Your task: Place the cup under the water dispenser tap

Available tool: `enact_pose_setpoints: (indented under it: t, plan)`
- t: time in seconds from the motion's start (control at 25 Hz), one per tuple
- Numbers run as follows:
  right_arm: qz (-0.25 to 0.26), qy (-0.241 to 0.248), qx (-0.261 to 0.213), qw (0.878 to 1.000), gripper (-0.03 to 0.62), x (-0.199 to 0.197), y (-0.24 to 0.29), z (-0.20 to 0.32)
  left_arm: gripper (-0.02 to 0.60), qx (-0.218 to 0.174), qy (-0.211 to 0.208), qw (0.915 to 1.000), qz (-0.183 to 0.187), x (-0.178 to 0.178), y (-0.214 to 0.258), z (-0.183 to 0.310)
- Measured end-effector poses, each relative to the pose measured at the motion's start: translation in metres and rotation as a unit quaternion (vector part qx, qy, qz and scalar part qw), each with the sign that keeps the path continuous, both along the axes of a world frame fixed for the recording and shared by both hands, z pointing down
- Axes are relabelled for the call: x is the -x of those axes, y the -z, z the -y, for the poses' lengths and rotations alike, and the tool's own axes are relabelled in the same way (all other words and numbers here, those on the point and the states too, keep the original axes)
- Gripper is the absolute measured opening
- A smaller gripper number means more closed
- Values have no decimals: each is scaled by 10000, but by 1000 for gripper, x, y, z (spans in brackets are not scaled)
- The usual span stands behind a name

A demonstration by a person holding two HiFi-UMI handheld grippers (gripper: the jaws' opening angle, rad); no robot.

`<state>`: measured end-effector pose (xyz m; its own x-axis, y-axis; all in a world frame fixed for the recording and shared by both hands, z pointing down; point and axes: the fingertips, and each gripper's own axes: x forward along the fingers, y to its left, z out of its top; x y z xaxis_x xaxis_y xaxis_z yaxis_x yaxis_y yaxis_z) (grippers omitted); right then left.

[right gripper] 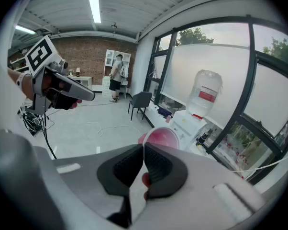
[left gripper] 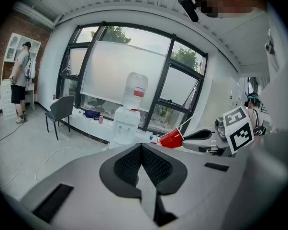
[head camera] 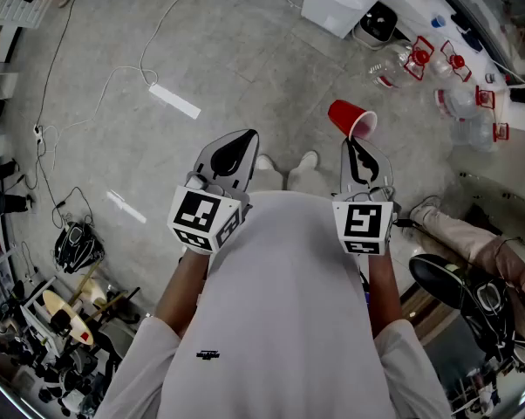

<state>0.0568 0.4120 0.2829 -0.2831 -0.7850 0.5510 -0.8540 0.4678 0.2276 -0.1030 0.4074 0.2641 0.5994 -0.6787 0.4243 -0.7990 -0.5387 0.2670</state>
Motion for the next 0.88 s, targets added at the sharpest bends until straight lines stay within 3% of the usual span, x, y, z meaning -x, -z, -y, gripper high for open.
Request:
enact_pose_setpoints:
  t: [0.4,0.88]
  plan:
    - [305,10,-271,9992,23,-52,29,-13,0,-134,88,9998,146,-53,20,-13]
    - [569,-11,-302,9979,22,-126,25,-10,0,-234,140,9993,245,-122,14,-11]
